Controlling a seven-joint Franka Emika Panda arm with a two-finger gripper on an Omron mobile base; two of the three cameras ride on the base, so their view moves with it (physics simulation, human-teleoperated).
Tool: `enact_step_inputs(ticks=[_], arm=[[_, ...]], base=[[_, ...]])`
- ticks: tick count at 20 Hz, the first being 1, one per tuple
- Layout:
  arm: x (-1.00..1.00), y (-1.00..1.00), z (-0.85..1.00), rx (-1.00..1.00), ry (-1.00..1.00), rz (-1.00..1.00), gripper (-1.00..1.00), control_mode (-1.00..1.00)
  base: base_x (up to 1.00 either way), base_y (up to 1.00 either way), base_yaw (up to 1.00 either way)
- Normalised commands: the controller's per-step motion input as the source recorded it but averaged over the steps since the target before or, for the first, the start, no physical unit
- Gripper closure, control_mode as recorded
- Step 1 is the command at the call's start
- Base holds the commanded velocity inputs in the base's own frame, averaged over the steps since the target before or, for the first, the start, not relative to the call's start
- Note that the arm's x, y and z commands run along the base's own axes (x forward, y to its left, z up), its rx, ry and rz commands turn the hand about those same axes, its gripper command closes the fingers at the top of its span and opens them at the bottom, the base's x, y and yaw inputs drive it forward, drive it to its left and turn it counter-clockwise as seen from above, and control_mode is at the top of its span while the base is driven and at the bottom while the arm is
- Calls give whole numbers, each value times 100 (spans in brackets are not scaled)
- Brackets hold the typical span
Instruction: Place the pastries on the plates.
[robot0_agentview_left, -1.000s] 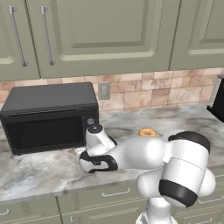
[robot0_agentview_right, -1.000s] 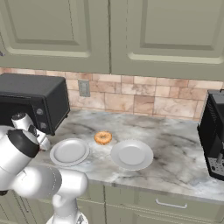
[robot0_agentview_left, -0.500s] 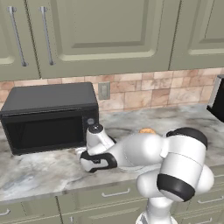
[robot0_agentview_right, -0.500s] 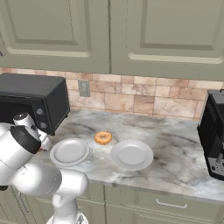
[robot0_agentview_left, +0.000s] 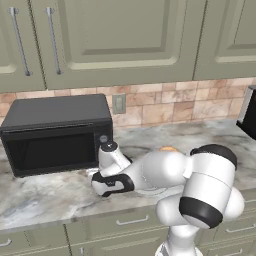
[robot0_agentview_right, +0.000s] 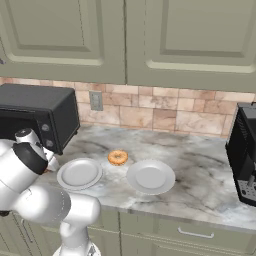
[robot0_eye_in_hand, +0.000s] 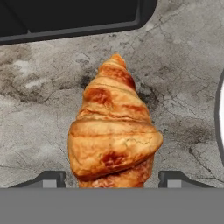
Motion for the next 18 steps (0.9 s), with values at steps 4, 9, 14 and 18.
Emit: enact_step_inputs(ticks=[4,9,14,18], arm=[[0,0,0,0,0,0,100,-100],[-19,0,0,0,0,0,100,-100],[-48,-5,16,0,0,-4,100,-100],[-49,-37,23,3,0,-8,100,-100]], base=[[0,0,0],[0,0,0],[0,0,0],[0,0,0]])
